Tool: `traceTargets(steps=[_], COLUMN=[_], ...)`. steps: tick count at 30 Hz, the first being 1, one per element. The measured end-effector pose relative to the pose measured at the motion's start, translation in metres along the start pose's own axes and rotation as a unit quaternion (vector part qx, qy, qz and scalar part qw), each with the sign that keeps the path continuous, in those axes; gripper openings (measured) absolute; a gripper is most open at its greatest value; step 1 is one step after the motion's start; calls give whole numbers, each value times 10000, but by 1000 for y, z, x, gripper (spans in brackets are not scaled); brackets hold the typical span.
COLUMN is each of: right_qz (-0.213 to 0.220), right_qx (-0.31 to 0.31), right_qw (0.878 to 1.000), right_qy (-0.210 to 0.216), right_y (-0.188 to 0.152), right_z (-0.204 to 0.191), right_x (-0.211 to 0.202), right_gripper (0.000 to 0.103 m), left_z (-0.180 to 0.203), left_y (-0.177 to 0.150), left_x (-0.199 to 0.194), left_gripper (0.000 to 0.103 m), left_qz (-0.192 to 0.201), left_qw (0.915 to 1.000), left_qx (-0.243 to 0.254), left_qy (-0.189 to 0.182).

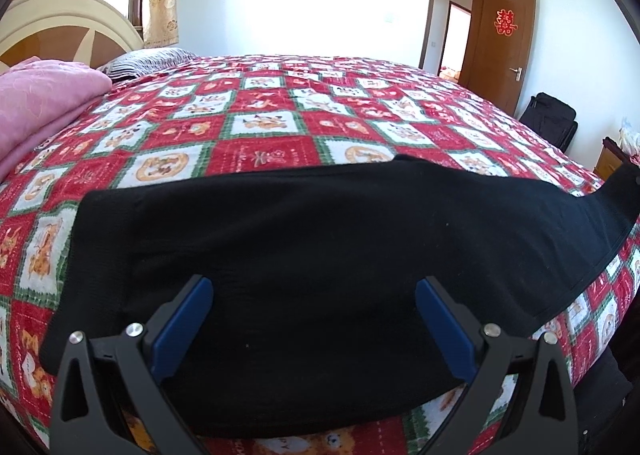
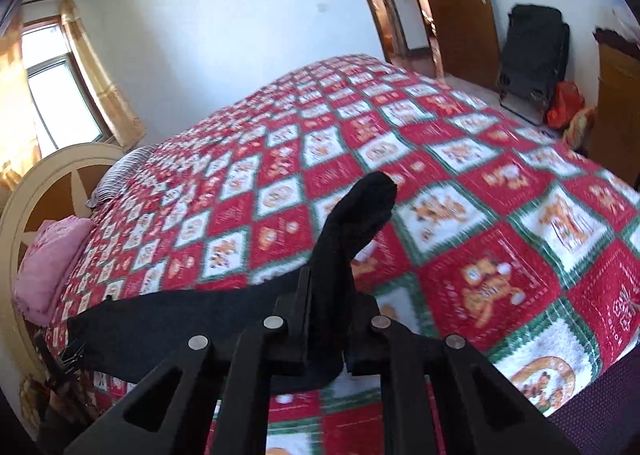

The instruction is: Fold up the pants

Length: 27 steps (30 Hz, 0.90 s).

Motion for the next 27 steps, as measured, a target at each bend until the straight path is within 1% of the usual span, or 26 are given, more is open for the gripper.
traceTargets(steps=[3, 7, 10, 13, 16, 17, 20, 24, 26, 27], right_qz=[103, 118, 38, -119, -413, -577, -891, -1322, -1568, -1661], right_qx=[-235, -536, -698, -864, -1141, -1254, -1562, -1799, -2049, -2102], right_qw=[9995, 9977, 9958, 9934, 9892, 9869, 9802, 9712, 9633, 9606], right_qy=[165, 409, 588, 750, 821, 835, 825, 829, 747, 736], right_y=[2, -2, -11, -27, -55, -70, -103, -141, -160, -166], right_z=[-35, -79, -111, -140, -168, -176, -193, -203, -205, -204], right_x=[-6, -6, 3, 18, 43, 55, 82, 109, 122, 126], right_gripper=[12, 12, 12, 12, 12, 12, 12, 12, 12, 15], left_z=[1, 3, 3, 4, 10, 14, 27, 51, 66, 73], left_y=[1, 3, 5, 9, 16, 19, 26, 31, 35, 37], left_x=[0, -1, -3, -7, -14, -17, -23, -23, -19, -18], left_gripper=[103, 103, 103, 103, 103, 103, 103, 103, 103, 103], left_qz=[2, 13, 35, 100, 205, 243, 307, 265, 225, 217], left_qw=[10000, 9998, 9996, 9993, 9990, 9988, 9978, 9954, 9943, 9939], left_qx=[-16, -64, -140, -199, -175, -150, -102, -55, 37, 85], left_qy=[-60, -162, -255, -288, -351, -392, -586, -921, -1040, -1081])
Point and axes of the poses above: each gripper's, at about its wrist camera, not at the fingertips, and x roughly the way its jaws point, z to its right, y to its top, the point moved 8 cm from there along x, roughly the way its jaws point, and after that the axes turned 8 degrees about x, right-handed, at the moved point
